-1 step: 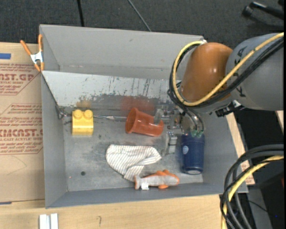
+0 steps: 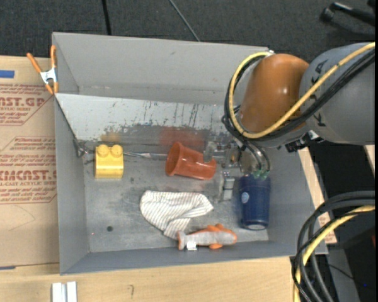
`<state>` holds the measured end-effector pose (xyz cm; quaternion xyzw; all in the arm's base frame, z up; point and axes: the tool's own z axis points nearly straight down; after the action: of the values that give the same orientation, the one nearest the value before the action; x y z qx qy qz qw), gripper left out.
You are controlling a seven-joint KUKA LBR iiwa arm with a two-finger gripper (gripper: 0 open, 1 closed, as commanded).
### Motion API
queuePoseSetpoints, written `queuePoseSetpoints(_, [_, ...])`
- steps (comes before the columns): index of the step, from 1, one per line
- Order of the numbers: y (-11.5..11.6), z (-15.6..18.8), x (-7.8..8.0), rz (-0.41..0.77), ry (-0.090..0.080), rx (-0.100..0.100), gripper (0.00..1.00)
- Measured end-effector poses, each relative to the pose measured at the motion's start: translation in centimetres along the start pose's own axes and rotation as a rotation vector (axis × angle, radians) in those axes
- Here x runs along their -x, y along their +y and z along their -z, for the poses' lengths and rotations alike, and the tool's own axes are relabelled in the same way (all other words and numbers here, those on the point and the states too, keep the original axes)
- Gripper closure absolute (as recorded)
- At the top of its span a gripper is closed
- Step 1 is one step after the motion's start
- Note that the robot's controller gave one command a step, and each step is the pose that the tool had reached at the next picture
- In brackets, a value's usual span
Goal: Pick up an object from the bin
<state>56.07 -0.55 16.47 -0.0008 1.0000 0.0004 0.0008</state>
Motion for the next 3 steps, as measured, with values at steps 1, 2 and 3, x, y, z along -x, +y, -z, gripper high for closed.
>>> queuePoseSetpoints(1, [0.8,-5.2,-1.8,0.085,-0.004,-0.001,0.00])
queuePoseSetpoints(2, [1.5,-6.4,-3.3,0.098,0.004,0.001,0.00])
queuePoseSetpoints(3, [2.7,-6.3,-4.2,0.234,0.001,0.000,0.00])
